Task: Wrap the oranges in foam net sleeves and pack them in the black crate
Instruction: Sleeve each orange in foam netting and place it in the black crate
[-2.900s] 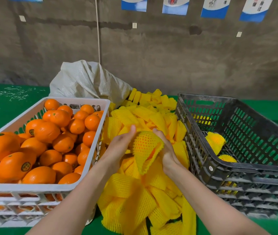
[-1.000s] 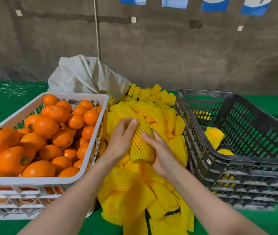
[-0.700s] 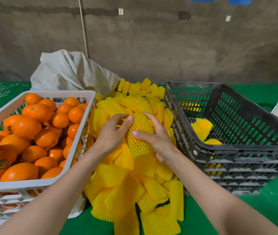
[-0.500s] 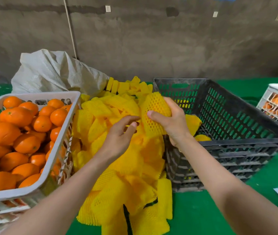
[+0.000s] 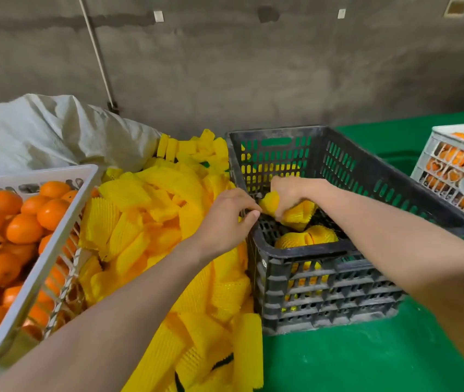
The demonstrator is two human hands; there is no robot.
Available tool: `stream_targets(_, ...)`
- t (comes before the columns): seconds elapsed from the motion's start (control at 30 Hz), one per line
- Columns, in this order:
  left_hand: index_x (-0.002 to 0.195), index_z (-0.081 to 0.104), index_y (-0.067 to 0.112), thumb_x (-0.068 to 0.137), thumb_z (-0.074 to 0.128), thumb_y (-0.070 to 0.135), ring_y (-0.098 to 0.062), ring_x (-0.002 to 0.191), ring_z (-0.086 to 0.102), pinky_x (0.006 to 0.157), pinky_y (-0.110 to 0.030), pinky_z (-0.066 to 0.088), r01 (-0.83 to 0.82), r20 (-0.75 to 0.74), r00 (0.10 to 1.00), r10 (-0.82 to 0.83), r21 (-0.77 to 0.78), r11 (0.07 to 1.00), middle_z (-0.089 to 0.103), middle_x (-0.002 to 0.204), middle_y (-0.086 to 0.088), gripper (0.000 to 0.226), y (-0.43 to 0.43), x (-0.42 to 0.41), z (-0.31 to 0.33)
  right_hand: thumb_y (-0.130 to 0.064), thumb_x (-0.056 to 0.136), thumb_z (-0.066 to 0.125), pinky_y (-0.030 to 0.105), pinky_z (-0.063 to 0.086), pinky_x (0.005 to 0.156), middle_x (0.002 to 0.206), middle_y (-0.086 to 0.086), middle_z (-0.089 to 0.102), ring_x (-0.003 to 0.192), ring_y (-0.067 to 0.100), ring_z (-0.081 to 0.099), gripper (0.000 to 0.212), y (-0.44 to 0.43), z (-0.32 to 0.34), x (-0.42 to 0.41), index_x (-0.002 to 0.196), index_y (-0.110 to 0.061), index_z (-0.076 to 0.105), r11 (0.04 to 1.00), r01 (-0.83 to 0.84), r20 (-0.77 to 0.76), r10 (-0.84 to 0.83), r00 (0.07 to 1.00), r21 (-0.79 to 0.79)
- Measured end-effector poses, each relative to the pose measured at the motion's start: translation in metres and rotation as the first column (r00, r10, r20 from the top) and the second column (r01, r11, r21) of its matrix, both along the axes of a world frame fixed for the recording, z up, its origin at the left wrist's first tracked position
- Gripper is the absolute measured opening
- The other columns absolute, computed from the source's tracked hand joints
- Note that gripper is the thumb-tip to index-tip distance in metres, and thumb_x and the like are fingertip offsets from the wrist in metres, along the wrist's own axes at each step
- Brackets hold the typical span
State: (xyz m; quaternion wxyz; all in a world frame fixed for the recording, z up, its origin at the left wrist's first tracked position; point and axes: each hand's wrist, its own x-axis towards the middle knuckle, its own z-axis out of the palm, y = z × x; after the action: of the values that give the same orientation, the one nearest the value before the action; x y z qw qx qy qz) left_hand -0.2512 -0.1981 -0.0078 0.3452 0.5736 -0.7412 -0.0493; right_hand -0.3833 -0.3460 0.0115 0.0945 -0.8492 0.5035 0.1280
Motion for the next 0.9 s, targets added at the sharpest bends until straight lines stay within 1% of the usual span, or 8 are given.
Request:
stream_targets(0.07, 0.101, 0.072, 0.007, 0.093, 0.058, 0.014, -0.021, 0.104, 0.054, 0.085, -0.018, 0.028, -0.004, 0.016, 1.000, 0.004, -0.013, 1.000, 0.066, 0.103, -0.009, 0.018, -0.001, 0.001, -0.001, -0.037, 0.066, 0.080, 0.033, 0.048, 0.077, 0.121, 0.011, 0.053, 0.099, 0.026, 0.054, 0.071, -0.002, -0.007, 0.014, 0.120, -0.008, 0.045, 0.993, -0.104, -0.163, 0.112, 0.980, 0.060)
stream_targets(0.13, 0.103, 0.072, 0.009, 0.094, 0.057, 0.015, -0.019, 0.105, 0.054, 0.087, -0.019, 0.028, 0.006, 0.011, 1.000, -0.006, -0.016, 1.000, 0.066, 0.105, -0.008, 0.019, 0.001, 0.003, -0.004, -0.038, 0.073, 0.076, 0.035, 0.047, 0.090, 0.127, 0.011, 0.052, 0.109, 0.029, 0.052, 0.072, -0.001, -0.026, 0.023, 0.129, -0.007, 0.044, 0.978, -0.174, -0.270, 0.199, 0.942, 0.111)
stream_targets(0.37, 0.107, 0.071, 0.007, 0.094, 0.057, 0.016, -0.019, 0.112, 0.054, 0.095, -0.027, 0.033, 0.027, -0.023, 0.999, -0.027, 0.017, 0.999, 0.067, 0.110, -0.009, 0.021, 0.002, 0.005, -0.005, -0.042, 0.092, 0.052, 0.037, 0.029, 0.110, 0.154, 0.006, 0.019, 0.139, 0.024, 0.025, 0.077, 0.009, -0.057, 0.029, 0.149, -0.012, 0.009, 0.944, -0.165, -0.339, 0.260, 0.904, 0.285)
stream_targets(0.5, 0.122, 0.064, 0.010, 0.097, 0.051, 0.017, -0.019, 0.125, 0.046, 0.102, -0.022, 0.027, 0.010, -0.008, 1.000, -0.009, 0.055, 0.998, 0.058, 0.129, -0.009, 0.028, 0.006, 0.004, -0.009, -0.039, 0.092, 0.051, 0.029, 0.041, 0.088, 0.131, 0.008, 0.046, 0.108, 0.024, 0.050, 0.050, 0.013, -0.047, 0.032, 0.130, -0.008, 0.042, 0.955, -0.143, -0.366, 0.235, 0.901, 0.260)
stream_targets(0.6, 0.135, 0.051, 0.011, 0.101, 0.042, 0.015, -0.019, 0.138, 0.033, 0.109, -0.016, 0.019, -0.003, -0.009, 1.000, 0.003, 0.085, 0.996, 0.041, 0.148, -0.007, 0.036, 0.016, -0.002, -0.017, -0.029, 0.090, 0.056, 0.022, 0.042, 0.062, 0.085, 0.002, 0.051, 0.075, 0.018, 0.054, 0.021, 0.010, -0.034, 0.034, 0.082, -0.012, 0.048, 0.985, -0.171, -0.173, 0.172, 0.970, 0.020)
stream_targets(0.67, 0.141, 0.043, 0.012, 0.102, 0.039, 0.018, -0.017, 0.143, 0.025, 0.112, -0.016, 0.016, 0.022, -0.044, 0.999, -0.017, 0.111, 0.994, 0.031, 0.154, -0.005, 0.040, 0.024, -0.003, -0.020, -0.020, 0.089, 0.055, 0.033, 0.049, 0.071, 0.096, 0.009, 0.058, 0.086, 0.026, 0.059, 0.012, 0.004, -0.024, 0.038, 0.094, -0.010, 0.052, 0.964, -0.128, 0.094, 0.153, 0.984, -0.233)
stream_targets(0.77, 0.141, 0.044, 0.014, 0.102, 0.040, 0.024, -0.017, 0.142, 0.027, 0.114, -0.020, 0.017, 0.050, -0.062, 0.997, -0.043, 0.114, 0.992, 0.034, 0.152, -0.006, 0.041, 0.038, 0.006, -0.020, -0.011, 0.089, 0.053, 0.040, 0.047, 0.090, 0.116, 0.014, 0.062, 0.107, 0.032, 0.057, 0.026, 0.012, -0.003, 0.045, 0.114, -0.006, 0.059, 0.914, 0.046, 0.530, 0.192, 0.826, -0.404)
stream_targets(0.9, 0.128, 0.059, 0.014, 0.097, 0.053, 0.028, -0.018, 0.126, 0.050, 0.103, -0.024, 0.035, -0.082, -0.054, 0.995, 0.085, 0.058, 0.995, 0.058, 0.133, -0.003, 0.035, 0.060, 0.043, -0.016, -0.007, 0.087, 0.058, 0.025, 0.040, 0.082, 0.097, 0.012, 0.070, 0.089, 0.026, 0.063, 0.015, 0.061, 0.024, 0.061, 0.097, -0.003, 0.068, 0.857, 0.128, 0.754, 0.357, 0.552, -0.500)
